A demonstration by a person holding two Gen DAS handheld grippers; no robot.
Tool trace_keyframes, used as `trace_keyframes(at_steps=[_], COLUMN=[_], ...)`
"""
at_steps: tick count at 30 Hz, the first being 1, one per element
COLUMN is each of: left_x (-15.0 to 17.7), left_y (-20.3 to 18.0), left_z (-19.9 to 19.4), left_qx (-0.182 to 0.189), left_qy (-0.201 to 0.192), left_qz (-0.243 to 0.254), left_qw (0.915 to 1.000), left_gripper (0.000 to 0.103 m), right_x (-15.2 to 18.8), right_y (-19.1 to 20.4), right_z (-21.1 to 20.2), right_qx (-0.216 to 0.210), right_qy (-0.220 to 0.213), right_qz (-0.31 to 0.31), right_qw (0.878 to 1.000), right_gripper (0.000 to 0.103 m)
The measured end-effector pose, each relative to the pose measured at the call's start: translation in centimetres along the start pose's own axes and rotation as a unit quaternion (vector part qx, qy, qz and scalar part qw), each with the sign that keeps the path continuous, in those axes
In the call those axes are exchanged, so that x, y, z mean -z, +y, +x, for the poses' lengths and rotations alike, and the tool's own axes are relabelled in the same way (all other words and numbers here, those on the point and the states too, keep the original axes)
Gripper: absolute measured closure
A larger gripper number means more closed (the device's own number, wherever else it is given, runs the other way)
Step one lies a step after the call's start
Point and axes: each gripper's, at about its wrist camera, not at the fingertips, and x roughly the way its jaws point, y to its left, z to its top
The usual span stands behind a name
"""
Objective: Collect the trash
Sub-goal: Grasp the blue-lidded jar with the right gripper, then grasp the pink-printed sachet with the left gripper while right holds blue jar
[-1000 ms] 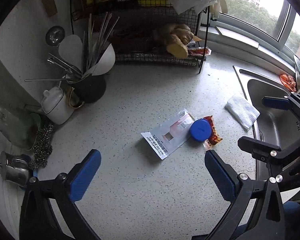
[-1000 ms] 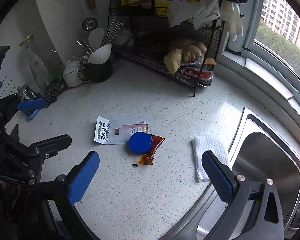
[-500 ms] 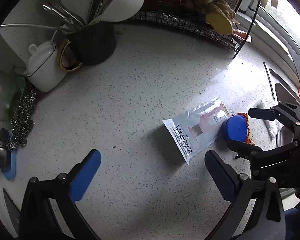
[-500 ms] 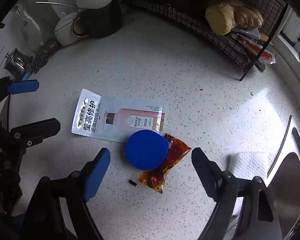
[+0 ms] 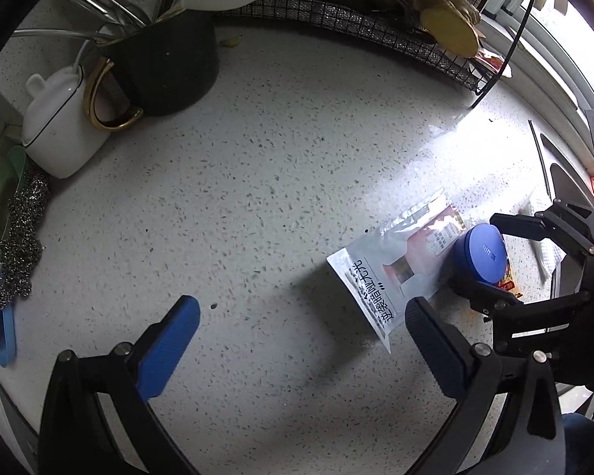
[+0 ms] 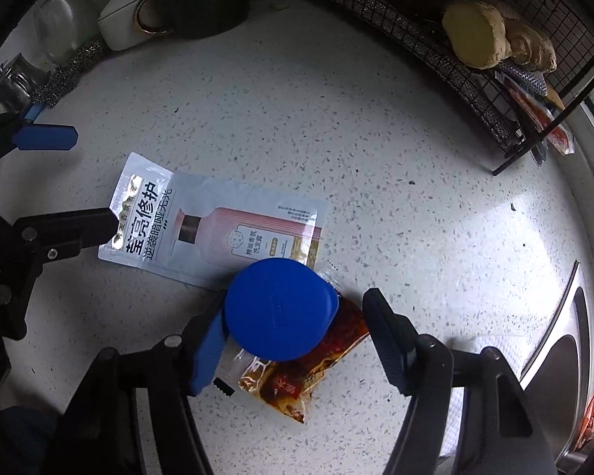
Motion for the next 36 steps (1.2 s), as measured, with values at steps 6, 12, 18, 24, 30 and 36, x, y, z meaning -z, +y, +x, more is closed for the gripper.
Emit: trace_keyframes(at_steps=[6, 12, 18, 24, 30, 36], left_x=[0.2, 0.9, 0.3, -0.6, -1.3, -1.5], left_y=[-0.2, -0.3, -0.5, -1.5, -3.3, -4.4], left_z=[0.0, 0.6, 1.5, 3.2, 3.6, 3.6], left_qx=[0.004, 0.009, 0.016, 0.014, -0.007, -0.003], left_qy=[0.003, 0.013, 0.021, 0.044, 0.044, 0.044], left_qz=[-0.006, -0.021, -0.036, -0.036, -0.015, -0.013], left_qw=[1.0000, 0.9997, 0.9990, 0.9983, 0.9989, 0.9990], left_gripper=[0.000, 0.000, 0.000, 0.026, 0.058, 0.089], right_x=[0.3, 0.2, 0.2, 0.3, 0.6, 1.5], right_y=[0.3, 0.2, -0.2, -0.7, -4.4, -5.1], right_z=[-0.5, -1.2, -2.6, -3.1, -3.0, -3.7], right_qx=[-0.007, -0.021, -0.022, -0.020, -0.019, -0.016], right_qy=[-0.014, -0.032, -0.052, -0.052, -0.052, -0.056], right_qz=[0.009, 0.038, 0.079, 0.098, 0.118, 0.133], right_qw=[1.000, 0.999, 0.995, 0.994, 0.991, 0.989], right_gripper=[0.056, 0.056, 0.056, 0.056, 0.056, 0.056])
